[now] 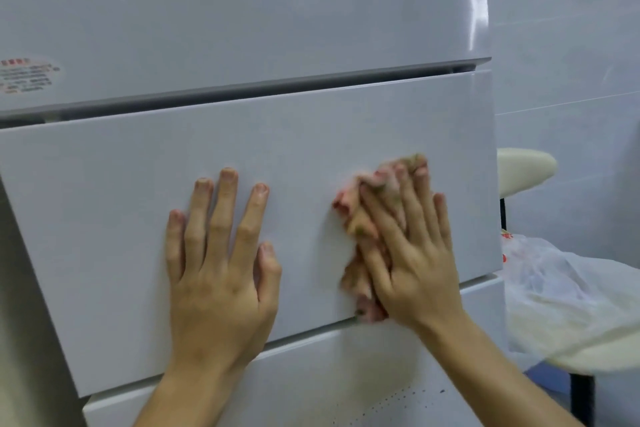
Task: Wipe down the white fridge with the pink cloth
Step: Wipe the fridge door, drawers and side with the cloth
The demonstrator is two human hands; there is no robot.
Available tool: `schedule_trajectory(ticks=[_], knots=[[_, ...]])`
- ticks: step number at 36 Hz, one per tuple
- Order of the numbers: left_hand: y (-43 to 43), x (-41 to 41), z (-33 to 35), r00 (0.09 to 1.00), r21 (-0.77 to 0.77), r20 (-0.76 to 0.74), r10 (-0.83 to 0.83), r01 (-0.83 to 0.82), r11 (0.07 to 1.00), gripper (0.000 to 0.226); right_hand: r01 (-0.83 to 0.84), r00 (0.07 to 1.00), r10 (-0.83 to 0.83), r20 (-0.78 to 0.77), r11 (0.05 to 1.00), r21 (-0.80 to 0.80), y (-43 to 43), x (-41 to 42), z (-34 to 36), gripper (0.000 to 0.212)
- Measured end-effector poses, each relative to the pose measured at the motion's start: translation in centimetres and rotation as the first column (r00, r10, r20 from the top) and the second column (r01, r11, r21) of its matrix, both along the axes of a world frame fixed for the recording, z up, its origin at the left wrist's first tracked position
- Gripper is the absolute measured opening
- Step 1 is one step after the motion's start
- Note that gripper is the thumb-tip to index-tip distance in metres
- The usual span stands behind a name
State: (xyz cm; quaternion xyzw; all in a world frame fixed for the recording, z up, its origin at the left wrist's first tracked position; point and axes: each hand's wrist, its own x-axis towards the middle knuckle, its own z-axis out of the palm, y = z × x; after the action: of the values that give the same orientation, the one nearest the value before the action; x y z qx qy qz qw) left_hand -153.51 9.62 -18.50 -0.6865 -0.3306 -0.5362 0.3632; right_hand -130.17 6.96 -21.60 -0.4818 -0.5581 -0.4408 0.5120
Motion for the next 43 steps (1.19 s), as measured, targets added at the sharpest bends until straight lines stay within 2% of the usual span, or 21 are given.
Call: schedule_trajectory(ticks=[5,8,10,14,19,23,25,28,31,34,37,43], knots=[[-0.5,-0.4,0.2,1.000,-0.041,-0.022,-0.021,0.020,0.999,0.064,0.041,0.935,0.001,-0.356,0.993,0.110,1.3,-1.1,6.9,0.055],[-0.4,-0.8,0.3,0.999,-0.040,-0.039,-0.033,0.032,0.999,0.063,0.065,0.908,-0.009,-0.419,0.991,0.119,1.6,-3.1,8.0,0.056],[-0.2,-1.4,0.3,0.998,-0.031,-0.056,-0.038,0.036,0.999,0.061,0.051,0.929,-0.006,-0.371,0.992,0.112,1.6,-4.3,7.2,0.055],[0.1,-2.4,0.2,0.997,-0.012,-0.070,-0.016,0.015,1.000,0.060,0.003,0.991,0.002,-0.135,0.999,0.039,1.2,-6.4,2.6,0.052],[0.4,-2.8,-0.3,1.000,0.004,0.006,-0.013,0.013,1.000,0.059,-0.003,0.996,0.010,0.088,0.997,-0.073,0.3,-7.3,-3.9,0.053],[0.5,-2.9,-0.7,0.995,-0.018,0.100,-0.007,0.009,1.000,0.058,0.012,0.986,0.006,0.168,0.994,-0.107,-0.2,-5.9,-3.8,0.058],[0.5,-3.1,-0.9,0.995,-0.014,0.099,0.009,-0.007,1.000,0.057,0.021,0.991,-0.010,0.132,0.996,-0.086,-0.1,-5.2,-2.1,0.057],[0.6,-3.8,-1.0,0.994,-0.015,0.104,0.023,-0.021,1.000,0.056,0.038,0.997,-0.039,-0.066,0.999,-0.014,0.8,-5.2,2.7,0.057],[0.8,-5.1,-1.1,0.992,-0.007,0.118,0.050,-0.050,0.999,0.055,0.041,0.963,-0.018,-0.268,0.996,0.083,1.9,-6.8,7.4,0.057],[1.2,-6.4,-1.2,0.992,0.000,0.103,0.068,-0.068,0.998,0.055,0.069,0.932,-0.019,-0.363,0.990,0.124,2.5,-8.4,8.8,0.057],[1.4,-6.9,-1.5,0.994,0.008,0.087,0.072,-0.073,0.997,0.055,0.065,0.939,-0.026,-0.343,0.993,0.102,2.4,-9.6,7.1,0.056],[1.6,-7.0,-2.0,0.992,0.019,0.101,0.075,-0.078,0.997,0.056,-0.004,1.000,0.003,-0.026,0.999,-0.035,1.4,-12.7,-2.4,0.053]])
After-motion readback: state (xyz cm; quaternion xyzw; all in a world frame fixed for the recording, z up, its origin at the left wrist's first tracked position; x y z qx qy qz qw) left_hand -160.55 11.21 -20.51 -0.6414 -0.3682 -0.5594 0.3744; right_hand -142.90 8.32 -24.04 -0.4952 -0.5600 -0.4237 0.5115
